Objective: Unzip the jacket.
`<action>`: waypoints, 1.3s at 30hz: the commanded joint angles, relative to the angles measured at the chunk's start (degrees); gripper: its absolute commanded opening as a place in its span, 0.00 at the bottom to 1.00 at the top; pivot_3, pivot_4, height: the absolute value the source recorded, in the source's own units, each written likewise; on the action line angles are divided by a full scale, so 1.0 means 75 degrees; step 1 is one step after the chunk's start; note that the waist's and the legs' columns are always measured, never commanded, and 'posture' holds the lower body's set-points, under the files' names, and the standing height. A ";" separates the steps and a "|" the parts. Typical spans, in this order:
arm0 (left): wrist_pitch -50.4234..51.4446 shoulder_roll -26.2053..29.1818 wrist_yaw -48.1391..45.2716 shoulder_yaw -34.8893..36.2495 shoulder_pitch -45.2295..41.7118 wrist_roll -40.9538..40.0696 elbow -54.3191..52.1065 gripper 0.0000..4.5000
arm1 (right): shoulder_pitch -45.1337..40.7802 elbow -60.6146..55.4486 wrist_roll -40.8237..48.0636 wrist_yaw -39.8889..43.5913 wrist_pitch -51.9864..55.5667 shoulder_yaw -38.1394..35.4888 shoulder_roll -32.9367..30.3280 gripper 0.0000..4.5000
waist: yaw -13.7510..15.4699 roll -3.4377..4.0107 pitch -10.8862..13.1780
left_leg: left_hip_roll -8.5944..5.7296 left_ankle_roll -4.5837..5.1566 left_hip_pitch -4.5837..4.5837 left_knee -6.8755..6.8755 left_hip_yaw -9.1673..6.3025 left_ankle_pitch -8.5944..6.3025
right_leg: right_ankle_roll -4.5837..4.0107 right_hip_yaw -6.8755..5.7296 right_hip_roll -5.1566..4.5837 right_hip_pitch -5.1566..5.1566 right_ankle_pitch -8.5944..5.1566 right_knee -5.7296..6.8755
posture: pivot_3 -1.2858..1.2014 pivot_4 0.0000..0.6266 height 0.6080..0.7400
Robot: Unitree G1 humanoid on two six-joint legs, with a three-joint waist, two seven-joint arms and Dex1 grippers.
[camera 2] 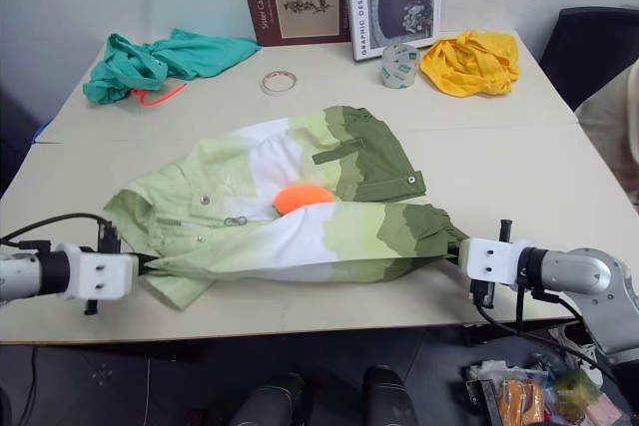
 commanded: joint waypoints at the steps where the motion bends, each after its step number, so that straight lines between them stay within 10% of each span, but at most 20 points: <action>1: -0.1366 0.0327 -0.0215 -0.0030 0.0153 0.0694 0.0802 0.00 | 0.0244 0.0345 -0.0267 -0.0186 -0.0221 -0.0603 -0.0396 0.00 | 0.0000 0.0000 0.0000 | 0.0000 0.0000 0.0000 -0.0002 0.0000 0.0000 | 0.0000 -0.0001 0.0000 -0.0001 0.0000 0.0000 | 0.52 0.24 1.00; 8: -0.1248 0.0166 -0.0441 0.0029 0.0824 0.0257 0.0571 0.05 | 0.1651 -0.1189 0.0846 0.0483 0.0782 -0.1353 -0.0498 0.00 | 0.0018 0.0000 0.0000 | -0.0003 0.0008 0.0001 -0.0009 0.0002 -0.0002 | 0.0000 0.0003 0.0001 0.0000 0.0000 0.0004 | 0.52 0.24 1.00; 16: 0.2165 0.0395 -0.1933 0.1324 0.2080 -0.1946 -0.1364 0.58 | 0.1469 -0.2341 0.2944 0.2026 0.3176 -0.2387 -0.1407 0.52 | -0.0108 0.0000 0.0001 | 0.0007 0.0021 0.0016 -0.0001 0.0012 -0.0007 | 0.0003 0.0012 0.0002 0.0016 0.0001 0.0010 | 0.52 0.24 1.00; 20: 0.4862 0.0668 -0.3287 0.2518 0.1945 -0.4086 -0.2244 0.80 | -0.0798 -0.2045 0.4469 0.3187 0.4489 -0.1949 -0.2081 0.76 | -0.0152 0.0016 0.0019 | 0.0010 0.0019 0.0009 0.0002 0.0009 -0.0007 | 0.0002 0.0007 0.0001 0.0012 0.0001 0.0009 | 0.52 0.24 1.00; 27: 0.6239 0.1205 -0.3530 0.0756 -0.2556 -0.4257 -0.0244 0.80 | -0.6776 0.1083 0.1628 0.2161 0.4549 0.1920 0.1409 0.76 | -0.0278 -0.0023 0.0025 | 0.0012 -0.0016 0.0017 -0.0006 -0.0009 -0.0002 | -0.0004 -0.0011 0.0006 0.0008 0.0000 0.0013 | 0.52 0.24 1.00; 39: 0.4589 -0.0851 -0.3390 -0.2525 -0.6793 -0.0093 0.3688 0.80 | -1.0176 0.8649 -0.1655 0.0257 0.0521 0.3563 0.5165 0.76 | -0.0742 -0.0032 0.0018 | -0.0097 0.0011 -0.0183 0.0082 -0.0048 -0.0002 | -0.0024 -0.0160 -0.0051 -0.0262 -0.0007 0.0269 | 0.52 0.24 1.00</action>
